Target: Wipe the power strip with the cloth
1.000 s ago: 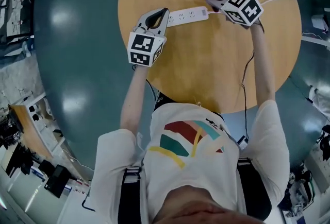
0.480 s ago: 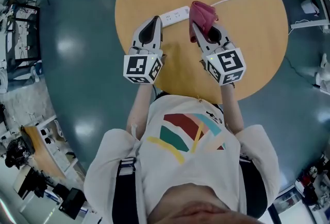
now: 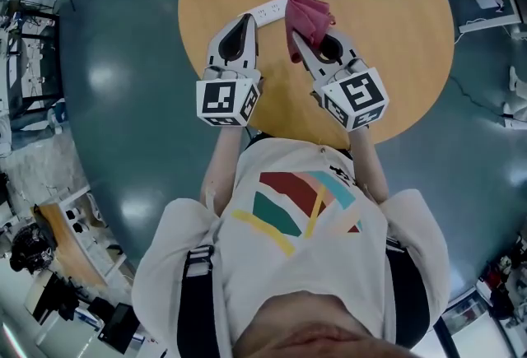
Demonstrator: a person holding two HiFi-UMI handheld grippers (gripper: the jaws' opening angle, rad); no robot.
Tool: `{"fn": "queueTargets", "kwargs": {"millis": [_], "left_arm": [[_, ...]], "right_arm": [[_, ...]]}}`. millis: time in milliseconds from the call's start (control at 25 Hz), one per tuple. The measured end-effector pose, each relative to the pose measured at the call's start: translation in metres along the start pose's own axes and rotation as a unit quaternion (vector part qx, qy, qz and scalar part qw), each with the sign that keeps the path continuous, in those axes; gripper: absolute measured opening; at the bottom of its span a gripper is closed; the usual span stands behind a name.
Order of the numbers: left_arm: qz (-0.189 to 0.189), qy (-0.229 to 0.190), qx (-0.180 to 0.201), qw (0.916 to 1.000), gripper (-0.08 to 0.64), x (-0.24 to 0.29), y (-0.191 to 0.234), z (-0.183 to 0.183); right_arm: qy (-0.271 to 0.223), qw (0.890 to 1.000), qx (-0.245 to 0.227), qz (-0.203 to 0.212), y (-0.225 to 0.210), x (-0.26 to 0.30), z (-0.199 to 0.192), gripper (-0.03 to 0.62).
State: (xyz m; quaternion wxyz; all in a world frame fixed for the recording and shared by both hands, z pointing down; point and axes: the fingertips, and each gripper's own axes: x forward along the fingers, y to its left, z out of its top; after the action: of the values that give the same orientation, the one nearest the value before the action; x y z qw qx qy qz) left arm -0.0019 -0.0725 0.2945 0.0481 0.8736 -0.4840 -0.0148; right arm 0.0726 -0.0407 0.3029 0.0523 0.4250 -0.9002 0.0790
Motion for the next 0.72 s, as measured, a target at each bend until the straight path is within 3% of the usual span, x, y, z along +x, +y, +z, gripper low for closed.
{"fn": "queueTargets", "kwargs": {"millis": [720], "left_arm": [[0.012,-0.003,0.01,0.9999,0.043,-0.0059,0.0019,0.0052]], "right_arm": [[0.008,1.0,-0.018,-0.008,0.004,-0.0016,0.0026,0.039]]}}
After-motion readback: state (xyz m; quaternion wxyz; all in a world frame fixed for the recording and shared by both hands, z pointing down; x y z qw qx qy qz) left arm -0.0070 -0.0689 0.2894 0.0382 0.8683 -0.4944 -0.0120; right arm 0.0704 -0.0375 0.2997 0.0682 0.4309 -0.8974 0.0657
